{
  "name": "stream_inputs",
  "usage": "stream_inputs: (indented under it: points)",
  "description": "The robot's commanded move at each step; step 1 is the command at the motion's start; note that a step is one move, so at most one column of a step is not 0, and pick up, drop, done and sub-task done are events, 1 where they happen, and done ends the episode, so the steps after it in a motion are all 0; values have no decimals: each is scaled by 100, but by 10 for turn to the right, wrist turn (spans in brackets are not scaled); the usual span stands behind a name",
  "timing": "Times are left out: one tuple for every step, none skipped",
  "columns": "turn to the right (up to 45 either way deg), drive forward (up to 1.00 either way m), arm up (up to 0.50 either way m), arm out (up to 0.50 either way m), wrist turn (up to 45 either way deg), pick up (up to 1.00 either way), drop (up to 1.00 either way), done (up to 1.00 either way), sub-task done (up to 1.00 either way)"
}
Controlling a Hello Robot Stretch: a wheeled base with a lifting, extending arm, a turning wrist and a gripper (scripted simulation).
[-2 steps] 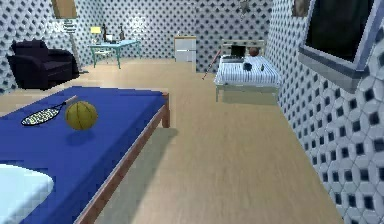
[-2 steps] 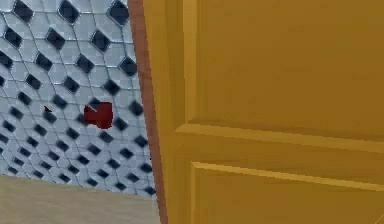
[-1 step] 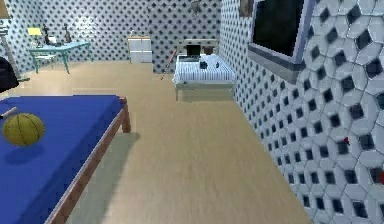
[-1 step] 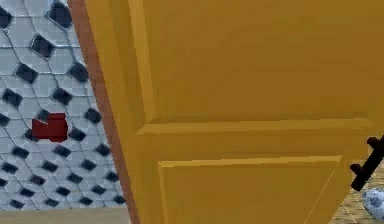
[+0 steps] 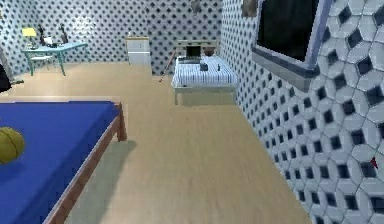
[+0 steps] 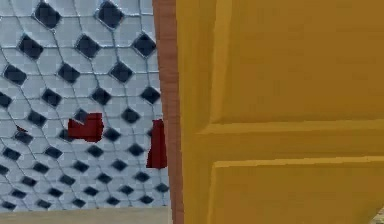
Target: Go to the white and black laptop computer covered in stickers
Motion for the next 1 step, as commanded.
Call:
stream_inputs:
  points:
    - [-90,0,0,0,0,0,0,0,0]
